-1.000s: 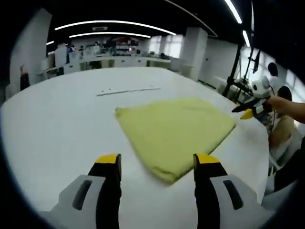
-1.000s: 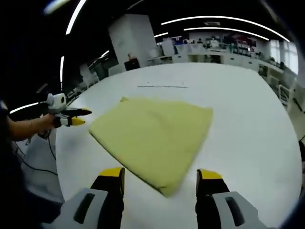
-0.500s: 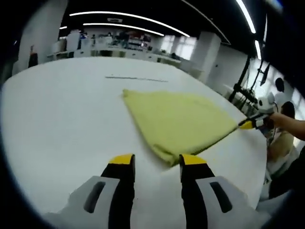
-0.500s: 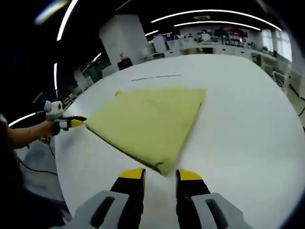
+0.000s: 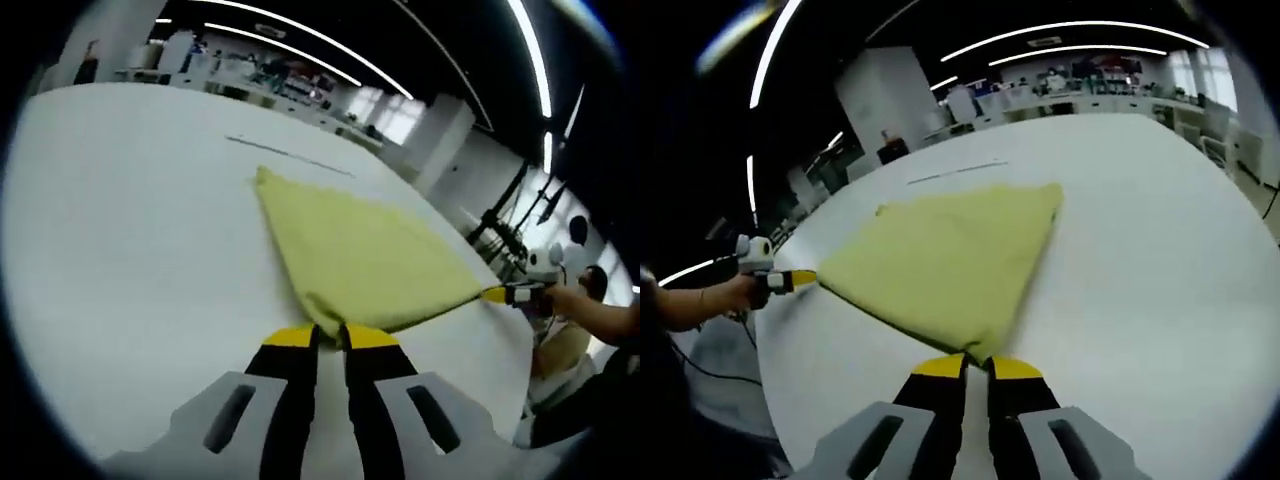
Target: Fold the garment on the visible template until the final outline fits inside the template.
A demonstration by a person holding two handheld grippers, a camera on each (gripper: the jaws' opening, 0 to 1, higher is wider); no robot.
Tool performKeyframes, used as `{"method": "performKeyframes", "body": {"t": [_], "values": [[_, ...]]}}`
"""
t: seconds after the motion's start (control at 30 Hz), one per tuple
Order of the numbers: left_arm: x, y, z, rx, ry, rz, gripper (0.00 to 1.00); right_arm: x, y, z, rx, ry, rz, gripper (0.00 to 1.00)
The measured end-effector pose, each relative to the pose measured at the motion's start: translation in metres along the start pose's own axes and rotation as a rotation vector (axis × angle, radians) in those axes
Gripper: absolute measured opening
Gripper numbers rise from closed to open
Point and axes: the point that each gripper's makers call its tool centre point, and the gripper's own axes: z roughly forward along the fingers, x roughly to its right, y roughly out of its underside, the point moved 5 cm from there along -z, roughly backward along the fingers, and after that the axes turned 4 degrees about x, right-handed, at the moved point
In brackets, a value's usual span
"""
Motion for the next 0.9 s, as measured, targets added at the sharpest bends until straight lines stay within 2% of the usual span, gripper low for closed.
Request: {"method": "performKeyframes", "body": {"t": [0.23,0.43,0.73,0.87,0.9], "values": [[0.003,0.001,0.001,0.000,0.010,-0.034,0.00,0.001,-0.001,0.000,0.010,0.008,-0.008,0.00],[0.003,-0.001,-0.002,-0.001,0.006,-0.034,0.00,0.003,-0.002,-0.002,0.008,0.010,-0.031,0.00],[-0.002,-0.006,-0.014,-0.022,0.006,0.048,0.00,0.008,-0.008,-0.010,0.007,0.009,-0.057,0.00],[0.000,-0.003,-0.017,-0.076,0.021,0.141,0.00,0.007,-0.005,-0.011,-0.021,0.009,-0.093,0.00],[0.002,-0.002,-0.017,-0.080,0.020,0.139,0.00,0.007,-0.003,-0.011,-0.033,0.012,-0.103,0.00]]}}
